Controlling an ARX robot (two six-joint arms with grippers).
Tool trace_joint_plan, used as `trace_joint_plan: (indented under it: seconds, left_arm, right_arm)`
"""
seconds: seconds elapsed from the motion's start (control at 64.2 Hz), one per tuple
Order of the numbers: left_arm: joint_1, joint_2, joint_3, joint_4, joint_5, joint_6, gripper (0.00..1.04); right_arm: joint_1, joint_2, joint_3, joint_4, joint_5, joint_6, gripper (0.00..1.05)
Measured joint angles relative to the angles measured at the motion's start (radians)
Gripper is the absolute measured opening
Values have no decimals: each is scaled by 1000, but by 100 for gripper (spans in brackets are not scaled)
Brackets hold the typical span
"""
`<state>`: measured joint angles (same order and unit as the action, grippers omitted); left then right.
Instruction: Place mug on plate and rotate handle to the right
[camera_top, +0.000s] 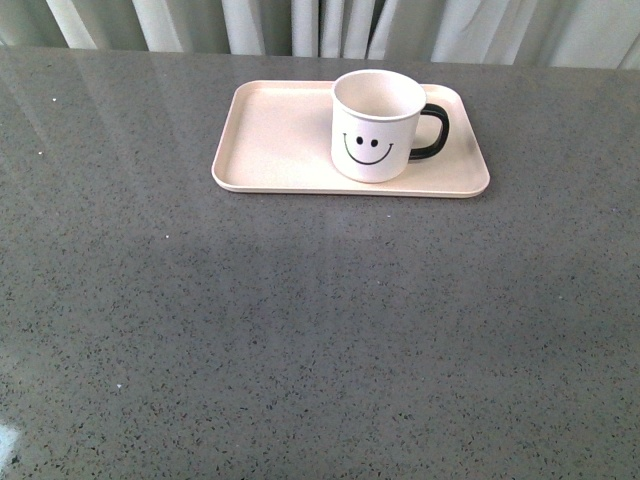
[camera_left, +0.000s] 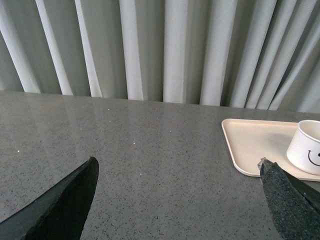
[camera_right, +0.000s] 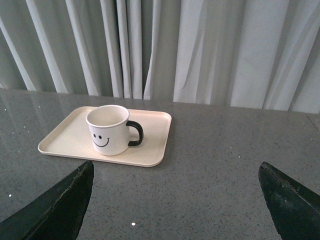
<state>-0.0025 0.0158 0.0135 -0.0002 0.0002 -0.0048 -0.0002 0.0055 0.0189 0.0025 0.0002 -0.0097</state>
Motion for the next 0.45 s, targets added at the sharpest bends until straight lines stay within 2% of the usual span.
trace_joint_plan:
  seconds: [0.452]
  left_arm:
    - [0,0,0,0,0,0,96]
  right_arm:
    - [0,0,0,0,0,0,96]
